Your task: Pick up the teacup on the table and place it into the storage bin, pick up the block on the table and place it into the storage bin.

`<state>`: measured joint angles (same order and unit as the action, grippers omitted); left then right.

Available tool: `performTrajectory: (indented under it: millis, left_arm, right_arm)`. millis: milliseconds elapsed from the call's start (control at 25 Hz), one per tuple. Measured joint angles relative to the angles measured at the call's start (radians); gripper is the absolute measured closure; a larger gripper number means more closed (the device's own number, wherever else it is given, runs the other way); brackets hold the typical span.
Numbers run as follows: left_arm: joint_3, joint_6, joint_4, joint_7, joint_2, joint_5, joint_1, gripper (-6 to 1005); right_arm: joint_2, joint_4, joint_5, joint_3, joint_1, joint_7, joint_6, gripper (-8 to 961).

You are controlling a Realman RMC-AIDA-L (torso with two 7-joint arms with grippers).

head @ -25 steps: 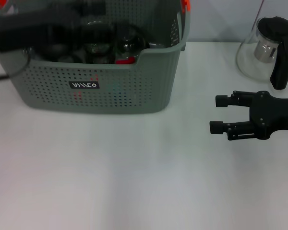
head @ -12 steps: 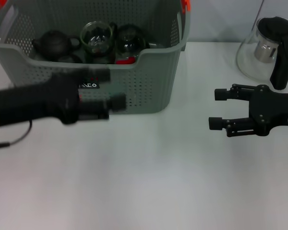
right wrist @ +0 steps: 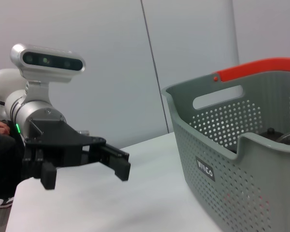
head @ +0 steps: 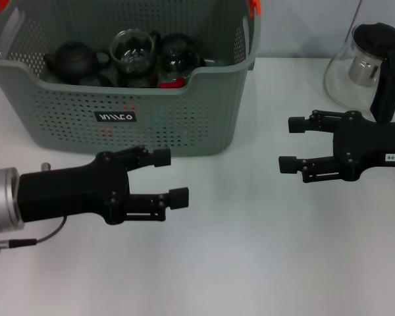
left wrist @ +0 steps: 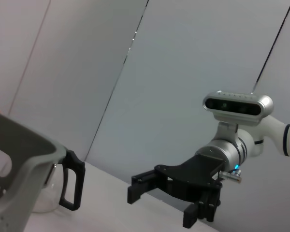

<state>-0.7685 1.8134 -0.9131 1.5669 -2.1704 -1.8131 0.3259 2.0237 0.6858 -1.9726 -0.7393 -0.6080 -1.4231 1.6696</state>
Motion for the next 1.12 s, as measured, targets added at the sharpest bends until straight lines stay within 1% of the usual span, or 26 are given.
performTrajectory:
  millis: [360,560,760,840,1000,1120]
  left_arm:
    - [0.005,-0.013,0.068,-0.046,0.005,-0.020,0.018,49]
    - [0.002,-0.013,0.074,-0.061,0.006,-0.022,0.022,49]
    - [0.000,-0.013,0.075,-0.100,0.006,-0.026,0.024,49]
    - [-0.003,-0.013,0.075,-0.121,0.007,-0.042,0.029,49]
    - [-0.003,-0.035,0.081,-0.149,0.007,-0.120,0.055,50]
    - [-0.003,-0.057,0.096,-0.150,0.006,-0.161,0.075,50]
  right_arm:
    - [0.010,0.000,-0.001,-0.035,-0.007,0.009,-0.025,29]
    - [0.010,0.000,-0.014,-0.043,-0.009,0.010,-0.061,27]
    - [0.010,0.000,-0.014,-0.073,-0.012,0.009,-0.070,26]
    - [0.009,0.000,-0.014,-0.087,-0.012,0.009,-0.070,26]
    - [0.003,0.000,-0.027,-0.119,-0.015,0.005,-0.073,26]
    - [0.003,0.000,-0.055,-0.123,-0.026,-0.001,-0.075,26]
